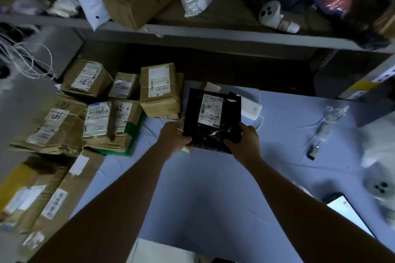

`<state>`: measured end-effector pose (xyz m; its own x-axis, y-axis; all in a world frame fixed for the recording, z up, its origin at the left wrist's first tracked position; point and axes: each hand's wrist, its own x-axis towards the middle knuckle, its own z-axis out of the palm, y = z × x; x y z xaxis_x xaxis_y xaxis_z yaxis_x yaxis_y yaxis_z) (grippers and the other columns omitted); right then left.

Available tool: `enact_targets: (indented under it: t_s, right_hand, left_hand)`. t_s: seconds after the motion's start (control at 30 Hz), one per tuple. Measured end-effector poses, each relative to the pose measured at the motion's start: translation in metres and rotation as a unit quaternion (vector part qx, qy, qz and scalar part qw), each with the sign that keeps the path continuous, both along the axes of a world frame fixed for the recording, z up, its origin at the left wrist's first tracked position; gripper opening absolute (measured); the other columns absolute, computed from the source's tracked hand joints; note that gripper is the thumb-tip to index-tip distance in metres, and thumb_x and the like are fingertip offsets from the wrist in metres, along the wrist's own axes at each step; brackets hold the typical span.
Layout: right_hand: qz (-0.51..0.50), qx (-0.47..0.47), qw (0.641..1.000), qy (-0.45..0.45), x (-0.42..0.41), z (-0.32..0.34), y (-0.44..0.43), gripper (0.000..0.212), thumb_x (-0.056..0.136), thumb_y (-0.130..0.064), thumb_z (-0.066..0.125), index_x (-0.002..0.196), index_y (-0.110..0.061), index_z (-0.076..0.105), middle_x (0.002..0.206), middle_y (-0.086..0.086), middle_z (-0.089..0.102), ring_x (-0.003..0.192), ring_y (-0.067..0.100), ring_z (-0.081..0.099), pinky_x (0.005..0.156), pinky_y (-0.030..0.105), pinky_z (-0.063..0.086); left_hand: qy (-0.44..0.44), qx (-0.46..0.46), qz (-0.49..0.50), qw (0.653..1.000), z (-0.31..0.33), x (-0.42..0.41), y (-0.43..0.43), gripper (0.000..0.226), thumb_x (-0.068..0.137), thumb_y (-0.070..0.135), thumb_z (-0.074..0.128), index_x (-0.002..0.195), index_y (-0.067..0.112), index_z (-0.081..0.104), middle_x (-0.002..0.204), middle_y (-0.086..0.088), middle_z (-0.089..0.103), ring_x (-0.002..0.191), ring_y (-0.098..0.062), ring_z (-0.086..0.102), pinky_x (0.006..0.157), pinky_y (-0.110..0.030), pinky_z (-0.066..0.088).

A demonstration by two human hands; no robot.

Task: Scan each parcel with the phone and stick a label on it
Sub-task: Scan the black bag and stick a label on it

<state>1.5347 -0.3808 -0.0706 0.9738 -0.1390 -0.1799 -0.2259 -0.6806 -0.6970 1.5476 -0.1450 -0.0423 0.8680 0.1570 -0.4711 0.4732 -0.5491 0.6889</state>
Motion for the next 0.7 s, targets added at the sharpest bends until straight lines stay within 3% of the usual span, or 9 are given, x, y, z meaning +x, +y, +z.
enact_targets:
  t_s: [0.1, 0.2, 0.3, 0.37, 0.47, 0.6, 0.7]
  right_hand:
    - [-0.009, -0.006, 1.000, -0.001, -0.031, 0.011, -0.012, 0.057, 0.077, -0.017, 0.082, 0.130, -0.014, 0.061, 0.110, 0.013, 0.060, 0.102, 0.031, 0.059, 0.076, 0.028, 0.046]
    - [-0.011, -0.041, 0.999, -0.008, -0.072, 0.020, -0.023, 0.054, 0.077, -0.021, 0.082, 0.126, -0.014, 0.062, 0.100, 0.005, 0.051, 0.095, 0.030, 0.059, 0.062, 0.022, 0.038]
    - [-0.017, -0.078, 0.997, 0.002, -0.117, 0.023, -0.034, 0.059, 0.076, -0.025, 0.082, 0.130, -0.014, 0.061, 0.108, 0.012, 0.057, 0.099, 0.034, 0.059, 0.076, 0.029, 0.043]
    - [-0.017, -0.099, 0.995, 0.020, -0.155, 0.022, -0.040, 0.062, 0.075, -0.025, 0.082, 0.132, -0.016, 0.060, 0.112, 0.016, 0.059, 0.100, 0.035, 0.059, 0.078, 0.030, 0.042]
    - [-0.008, -0.121, 0.992, 0.038, -0.206, 0.013, -0.048, 0.054, 0.076, -0.019, 0.080, 0.128, -0.015, 0.062, 0.107, 0.016, 0.059, 0.096, 0.035, 0.060, 0.073, 0.027, 0.037]
    - [0.001, -0.112, 0.990, 0.081, -0.257, -0.005, -0.060, 0.038, 0.083, -0.017, 0.070, 0.120, -0.014, 0.063, 0.103, 0.014, 0.057, 0.096, 0.033, 0.059, 0.072, 0.027, 0.042]
    - [0.028, -0.124, 0.986, 0.107, -0.279, -0.015, -0.067, 0.033, 0.084, -0.016, 0.061, 0.117, -0.013, 0.060, 0.104, 0.014, 0.057, 0.097, 0.035, 0.060, 0.076, 0.031, 0.049]
  left_hand:
    - [-0.014, -0.019, -0.033, 0.999, 0.013, -0.026, -0.010, 0.045, 0.079, 0.009, 0.082, 0.118, 0.010, 0.060, 0.100, -0.010, 0.062, 0.082, -0.021, 0.061, 0.062, -0.024, 0.049]
    - [-0.050, -0.012, -0.077, 0.996, 0.019, -0.063, -0.022, 0.034, 0.081, 0.005, 0.078, 0.105, 0.015, 0.056, 0.089, -0.003, 0.054, 0.083, -0.020, 0.055, 0.065, -0.026, 0.046]
    - [-0.068, -0.034, -0.109, 0.991, 0.019, -0.104, -0.032, 0.031, 0.082, 0.001, 0.075, 0.101, 0.016, 0.055, 0.087, -0.003, 0.059, 0.076, -0.019, 0.058, 0.061, -0.027, 0.045]
    - [-0.061, -0.012, -0.115, 0.991, 0.013, -0.137, -0.038, 0.036, 0.081, 0.005, 0.076, 0.113, 0.008, 0.059, 0.099, -0.010, 0.063, 0.088, -0.024, 0.062, 0.072, -0.030, 0.050]
    - [-0.041, 0.009, -0.121, 0.992, 0.000, -0.183, -0.052, 0.033, 0.082, 0.008, 0.073, 0.113, 0.003, 0.061, 0.107, -0.015, 0.066, 0.100, -0.032, 0.063, 0.078, -0.033, 0.048]
    - [-0.028, 0.030, -0.114, 0.993, -0.020, -0.238, -0.070, 0.018, 0.082, 0.007, 0.067, 0.091, 0.011, 0.052, 0.101, -0.019, 0.065, 0.098, -0.040, 0.061, 0.073, -0.039, 0.047]
    - [-0.023, 0.057, -0.093, 0.994, -0.030, -0.267, -0.084, 0.023, 0.077, 0.005, 0.062, 0.077, 0.018, 0.043, 0.090, -0.016, 0.063, 0.092, -0.039, 0.062, 0.065, -0.037, 0.044]
